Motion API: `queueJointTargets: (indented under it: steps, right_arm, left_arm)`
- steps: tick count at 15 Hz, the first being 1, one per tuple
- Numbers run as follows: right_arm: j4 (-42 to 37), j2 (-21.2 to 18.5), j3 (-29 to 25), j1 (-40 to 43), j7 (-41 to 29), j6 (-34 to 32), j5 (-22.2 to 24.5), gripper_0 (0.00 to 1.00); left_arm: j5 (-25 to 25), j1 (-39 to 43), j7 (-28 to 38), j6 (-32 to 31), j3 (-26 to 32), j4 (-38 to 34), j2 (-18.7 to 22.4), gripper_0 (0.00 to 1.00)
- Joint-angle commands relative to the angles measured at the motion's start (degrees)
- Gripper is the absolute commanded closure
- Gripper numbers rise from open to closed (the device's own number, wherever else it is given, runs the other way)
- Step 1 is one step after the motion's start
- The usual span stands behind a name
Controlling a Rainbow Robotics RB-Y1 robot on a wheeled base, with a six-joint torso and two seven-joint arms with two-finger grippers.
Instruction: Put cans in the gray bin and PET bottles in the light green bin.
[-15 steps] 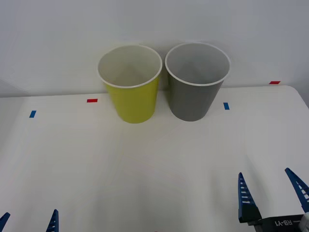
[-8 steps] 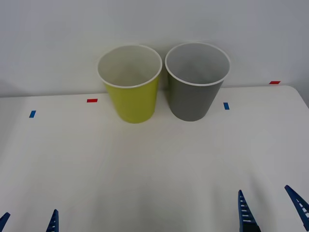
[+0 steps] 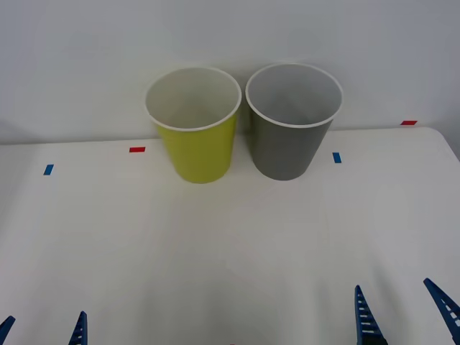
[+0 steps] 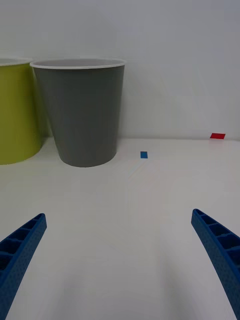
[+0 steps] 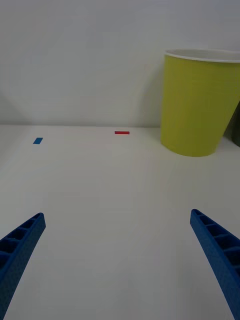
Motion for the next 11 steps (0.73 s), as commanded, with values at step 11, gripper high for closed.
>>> queueJointTargets:
  steps: [11]
  right_arm:
    - [0.00, 0.00, 0.00, 0.00, -0.01, 0.01, -0.01, 0.00]
  left_arm:
    - [0.00, 0.00, 0.00, 0.00, 0.00, 0.00, 0.00, 0.00]
